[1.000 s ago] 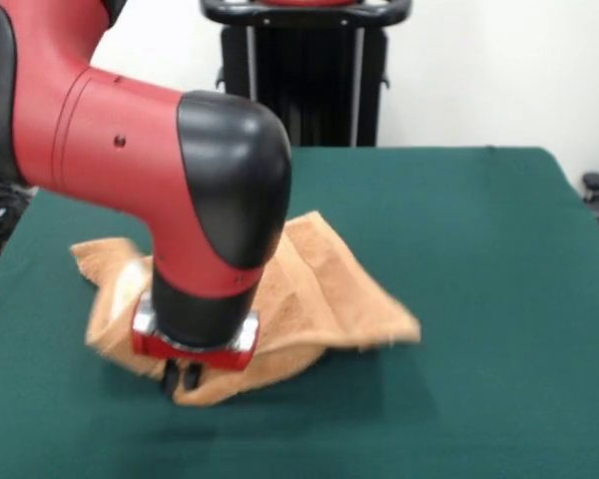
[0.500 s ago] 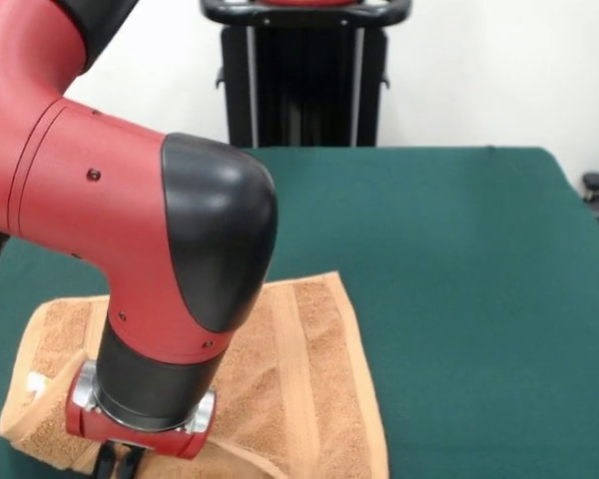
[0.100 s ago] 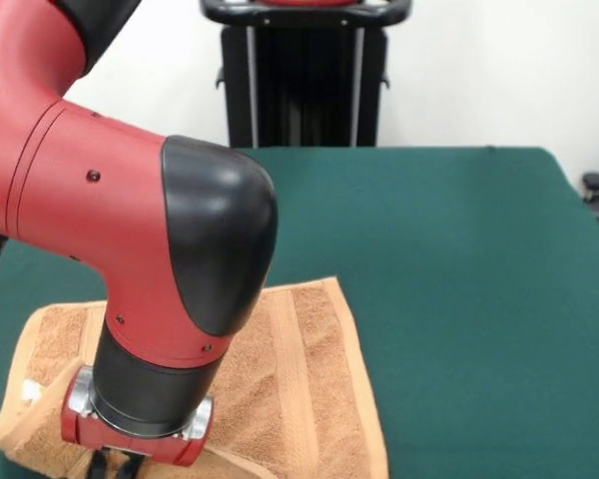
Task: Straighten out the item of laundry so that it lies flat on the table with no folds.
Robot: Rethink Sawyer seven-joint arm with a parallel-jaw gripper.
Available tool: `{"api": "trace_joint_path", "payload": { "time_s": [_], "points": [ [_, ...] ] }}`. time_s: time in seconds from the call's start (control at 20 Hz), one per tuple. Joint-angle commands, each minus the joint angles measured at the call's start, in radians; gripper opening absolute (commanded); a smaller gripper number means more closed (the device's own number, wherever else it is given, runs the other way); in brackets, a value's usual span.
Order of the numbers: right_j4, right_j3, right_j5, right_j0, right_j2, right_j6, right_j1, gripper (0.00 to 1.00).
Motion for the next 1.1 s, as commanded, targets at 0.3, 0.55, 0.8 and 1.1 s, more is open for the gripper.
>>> {"api": "trace_joint_path", "payload": {
  "time_s": [0.3,0.55,0.8,1.1],
  "points": [
    [0.015,0.088,-0.058,0.002,0.052,0.084,-0.009,1.00],
    [0.037,0.139,0.022,0.008,0.045,0.033,-0.084,1.00],
    [0.076,0.292,0.018,0.016,0.058,0.014,-0.188,1.00],
    [0.066,0.407,0.036,0.036,0.033,-0.026,-0.303,1.00]
  ]
}}
